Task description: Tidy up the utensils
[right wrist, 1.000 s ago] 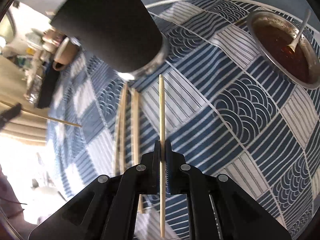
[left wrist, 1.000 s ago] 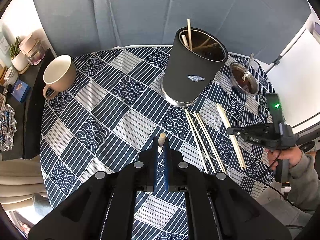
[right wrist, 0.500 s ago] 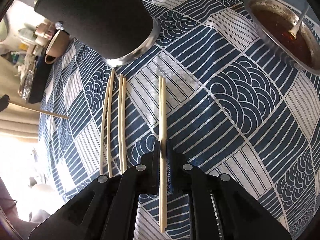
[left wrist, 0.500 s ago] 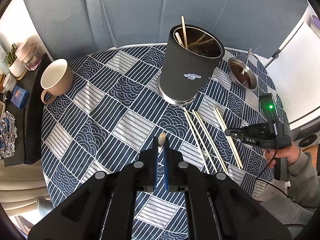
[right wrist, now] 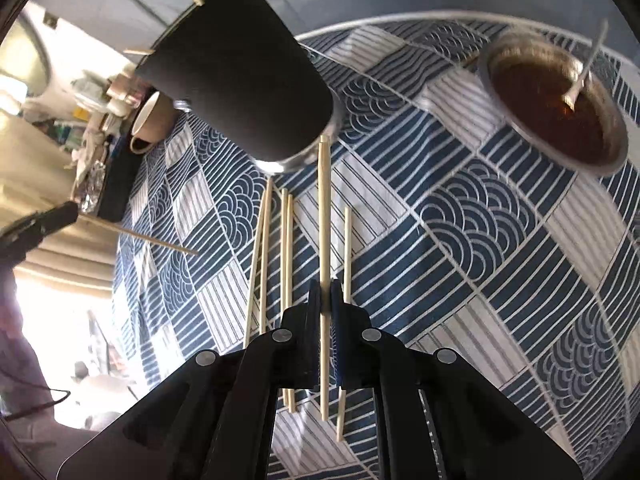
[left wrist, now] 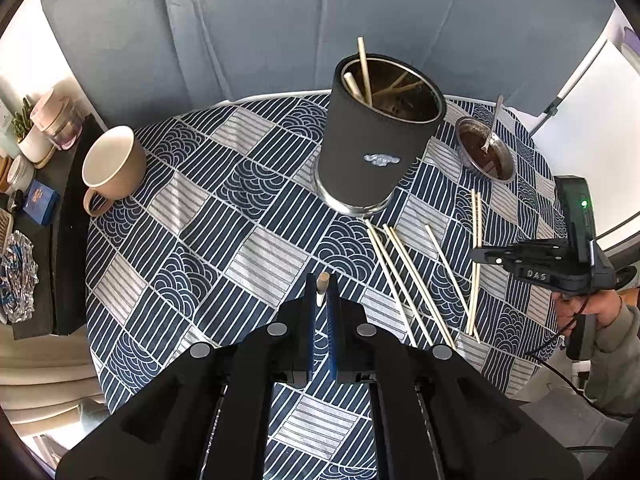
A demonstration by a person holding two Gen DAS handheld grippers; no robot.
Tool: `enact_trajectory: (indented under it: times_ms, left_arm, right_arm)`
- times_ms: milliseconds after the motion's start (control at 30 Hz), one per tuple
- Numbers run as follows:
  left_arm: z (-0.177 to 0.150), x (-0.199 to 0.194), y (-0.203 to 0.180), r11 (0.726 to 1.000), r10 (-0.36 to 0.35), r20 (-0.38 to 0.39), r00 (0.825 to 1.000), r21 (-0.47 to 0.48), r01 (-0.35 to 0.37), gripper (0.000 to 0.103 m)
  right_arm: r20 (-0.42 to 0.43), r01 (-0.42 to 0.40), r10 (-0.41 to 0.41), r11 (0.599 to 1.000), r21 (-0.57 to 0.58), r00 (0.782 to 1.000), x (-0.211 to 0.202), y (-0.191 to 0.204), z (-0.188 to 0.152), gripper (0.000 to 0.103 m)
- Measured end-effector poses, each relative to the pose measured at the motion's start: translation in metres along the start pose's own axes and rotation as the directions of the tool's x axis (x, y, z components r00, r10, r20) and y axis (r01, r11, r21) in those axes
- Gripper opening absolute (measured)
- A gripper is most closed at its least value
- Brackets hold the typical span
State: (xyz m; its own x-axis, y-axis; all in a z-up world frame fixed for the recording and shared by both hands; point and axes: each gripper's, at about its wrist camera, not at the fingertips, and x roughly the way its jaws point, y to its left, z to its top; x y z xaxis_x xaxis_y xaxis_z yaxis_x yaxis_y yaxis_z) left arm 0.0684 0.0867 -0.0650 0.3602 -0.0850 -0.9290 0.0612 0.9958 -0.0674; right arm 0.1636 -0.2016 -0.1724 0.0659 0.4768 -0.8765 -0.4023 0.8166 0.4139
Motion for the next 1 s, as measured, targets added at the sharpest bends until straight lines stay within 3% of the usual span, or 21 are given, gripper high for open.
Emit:
enact_trajectory:
  times_ms: [233,467,767,867,900,967,1000]
  left_arm:
    - [0.001,-0.003,-0.010,1.000,-0.006,0.002,1.000,0.028,0.006,0.005]
    - [-0.001,-0.004,-0.012,0.999,-0.019,0.001,1.000,0.027,0.019,0.005]
    - [-0.002,-0.001,-0.009,1.000,-0.025,-0.003,1.000,0.020,0.025,0.005]
    - [-0.002,0.001,-0.008,1.000,-0.025,-0.005,1.000,0.016,0.025,0.005]
    - [-0.002,0.001,-0.007,1.000,-0.026,-0.006,1.000,0.013,0.026,0.005]
    - [-0.002,0.003,-0.008,1.000,-0.022,-0.011,1.000,0.012,0.022,0.005]
    - [-0.002,0.005,-0.008,1.000,-0.019,-0.013,1.000,0.012,0.020,0.005]
  right_arm:
    - [-0.072,0.060,-0.060,0.998,0.003,0.996,0.037,-0.007,-0.001,0.005]
    - [-0.087,0.072,-0.069,0.997,0.022,0.994,0.042,-0.012,-0.005,0.005]
    - [-0.040,-0.027,0.031,0.994,0.102,0.999,0.018,-0.022,-0.010,0.005]
    - [-0.001,-0.104,0.105,0.989,0.108,0.994,0.007,-0.020,-0.012,0.005]
    - [0.005,-0.100,0.100,0.990,0.102,0.995,0.004,-0.018,-0.014,0.005]
    - [-0.022,0.072,-0.072,0.996,0.045,0.997,0.006,-0.012,-0.014,0.005]
    - [-0.021,0.045,-0.043,0.998,0.053,0.999,0.005,-0.013,-0.014,0.005]
